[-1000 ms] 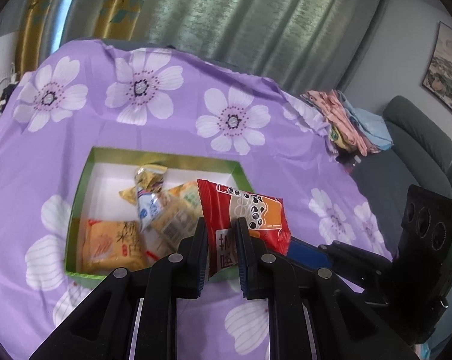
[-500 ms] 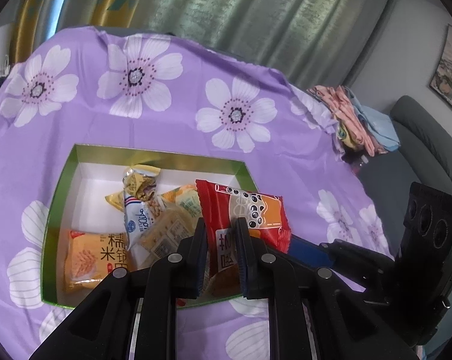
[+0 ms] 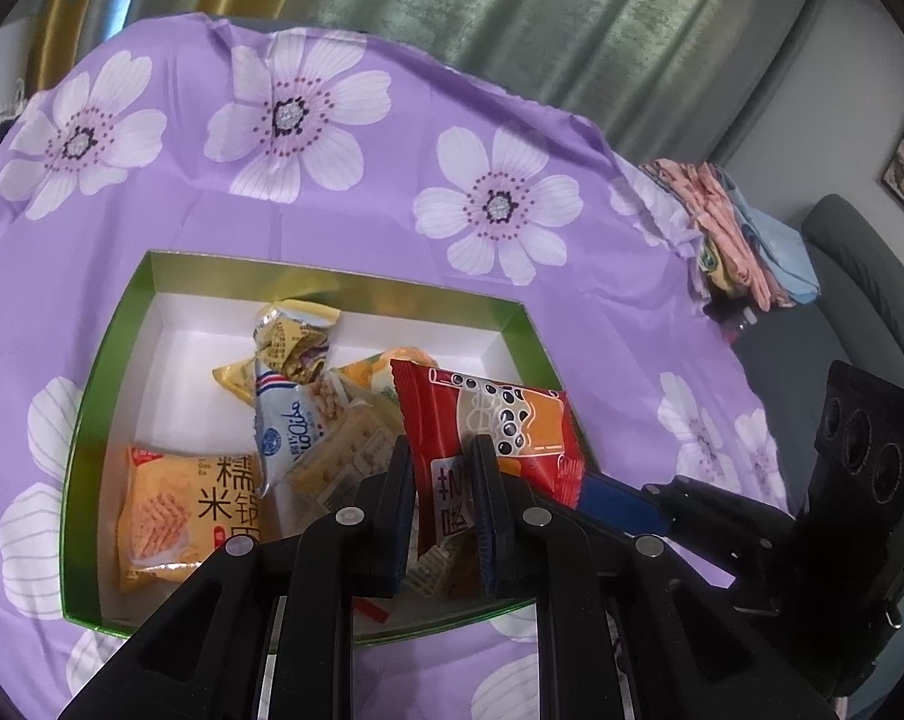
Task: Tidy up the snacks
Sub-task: 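Lower the red packet into the box and open the left tool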
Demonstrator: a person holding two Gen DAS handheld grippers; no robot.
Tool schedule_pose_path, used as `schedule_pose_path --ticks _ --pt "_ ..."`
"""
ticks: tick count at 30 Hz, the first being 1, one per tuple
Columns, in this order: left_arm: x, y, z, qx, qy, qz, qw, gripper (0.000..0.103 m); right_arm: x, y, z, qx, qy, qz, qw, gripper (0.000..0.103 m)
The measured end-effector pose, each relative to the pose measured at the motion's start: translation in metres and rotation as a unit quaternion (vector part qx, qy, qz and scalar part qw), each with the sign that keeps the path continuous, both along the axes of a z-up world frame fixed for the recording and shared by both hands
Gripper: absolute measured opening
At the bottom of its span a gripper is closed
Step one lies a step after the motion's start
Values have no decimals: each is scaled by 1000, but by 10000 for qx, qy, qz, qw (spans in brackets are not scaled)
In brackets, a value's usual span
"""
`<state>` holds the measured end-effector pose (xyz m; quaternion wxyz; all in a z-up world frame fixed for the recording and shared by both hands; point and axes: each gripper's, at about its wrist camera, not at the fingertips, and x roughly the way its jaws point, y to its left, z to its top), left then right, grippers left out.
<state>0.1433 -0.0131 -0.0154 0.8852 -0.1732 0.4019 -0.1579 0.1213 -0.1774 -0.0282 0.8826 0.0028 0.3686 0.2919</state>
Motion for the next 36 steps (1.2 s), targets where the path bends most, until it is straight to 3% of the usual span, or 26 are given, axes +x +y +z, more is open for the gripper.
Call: schedule_pose_path --ticks 36 --pt "10 7 -19 45 351 71 9993 15 8 14 -13 -330 229 47 9992 27"
